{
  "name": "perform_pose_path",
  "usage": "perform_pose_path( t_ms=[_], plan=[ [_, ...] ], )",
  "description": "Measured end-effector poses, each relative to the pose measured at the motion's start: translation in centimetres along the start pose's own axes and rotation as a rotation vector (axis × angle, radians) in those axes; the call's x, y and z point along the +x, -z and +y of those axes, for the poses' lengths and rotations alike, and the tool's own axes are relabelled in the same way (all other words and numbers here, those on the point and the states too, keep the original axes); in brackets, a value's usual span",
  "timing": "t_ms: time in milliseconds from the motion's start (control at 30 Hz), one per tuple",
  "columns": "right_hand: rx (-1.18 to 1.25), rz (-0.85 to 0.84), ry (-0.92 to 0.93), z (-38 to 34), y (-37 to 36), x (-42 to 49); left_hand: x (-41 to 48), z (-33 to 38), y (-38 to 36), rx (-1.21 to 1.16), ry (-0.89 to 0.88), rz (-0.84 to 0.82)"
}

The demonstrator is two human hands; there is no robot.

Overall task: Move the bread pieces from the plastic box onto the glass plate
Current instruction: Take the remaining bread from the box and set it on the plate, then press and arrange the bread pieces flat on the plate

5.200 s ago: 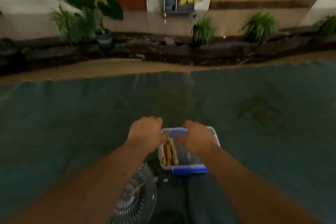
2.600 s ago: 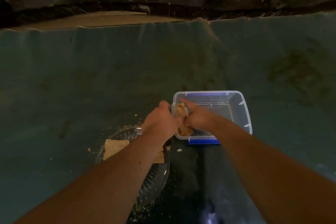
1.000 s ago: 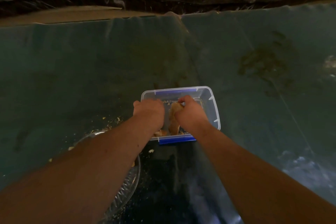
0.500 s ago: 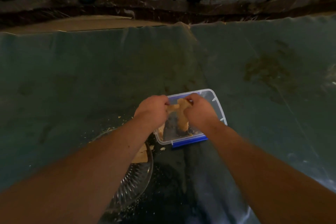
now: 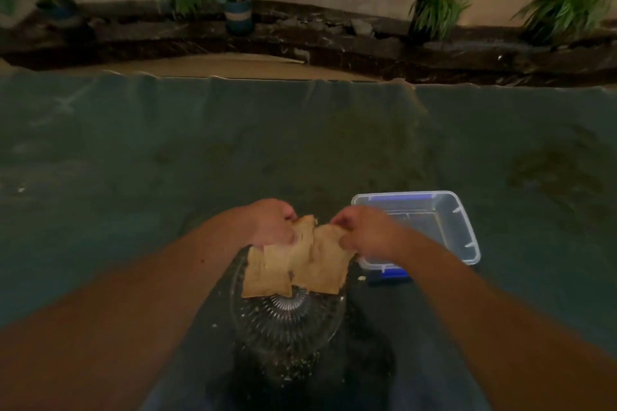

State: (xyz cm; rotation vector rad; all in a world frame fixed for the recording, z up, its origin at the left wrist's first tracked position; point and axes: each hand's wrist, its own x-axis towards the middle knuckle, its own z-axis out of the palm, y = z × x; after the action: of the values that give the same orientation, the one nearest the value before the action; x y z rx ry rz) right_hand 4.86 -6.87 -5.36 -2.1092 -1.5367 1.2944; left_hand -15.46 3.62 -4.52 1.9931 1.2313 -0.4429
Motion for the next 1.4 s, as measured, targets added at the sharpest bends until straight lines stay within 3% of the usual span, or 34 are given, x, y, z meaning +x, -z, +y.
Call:
perform_pose_path(
  t_ms=[167, 333, 533, 733, 900, 1067, 1200, 1400],
  plan=[
    [-0.207, -0.273, 0.004, 1.0, -7.7, 1.1, -1.4, -5.8, -5.5, -0.054, 0.101, -0.268],
    [-0.538, -0.091, -0.024, 2.5, -11.7, 0.8, -1.1, -8.5, -10.1, 0.308, -0.005, -0.033],
    [-0.625, 0.103, 0.102, 2.0, -11.7, 2.4, -0.4, -8.7, -10.9, 0.416, -0.165, 0.271],
    [-0.83, 0.075, 0.009, 1.8, -11.3, 5.1, 1.7, -8.3, -10.4, 0.447, -0.092, 0.233],
    [-0.87, 0.102, -0.006, 1.8, -11.2, 5.4, 2.4, -8.0, -10.4, 0.615, -0.002, 0.191],
    [-0.754, 0.049, 0.0, 1.7, -10.4, 5.8, 2.8, -7.7, -9.2, 0.657, 0.05, 0.165],
    [-0.637, 0.0, 0.022, 0.5, -9.4, 6.7, 3.1, -7.0, -7.3, 0.543, 0.002, 0.159],
    [-0.822, 0.188, 0.131, -0.3, -8.3, 7.6, 3.8, -6.2, -6.3, 0.528, -0.007, 0.317]
  ],
)
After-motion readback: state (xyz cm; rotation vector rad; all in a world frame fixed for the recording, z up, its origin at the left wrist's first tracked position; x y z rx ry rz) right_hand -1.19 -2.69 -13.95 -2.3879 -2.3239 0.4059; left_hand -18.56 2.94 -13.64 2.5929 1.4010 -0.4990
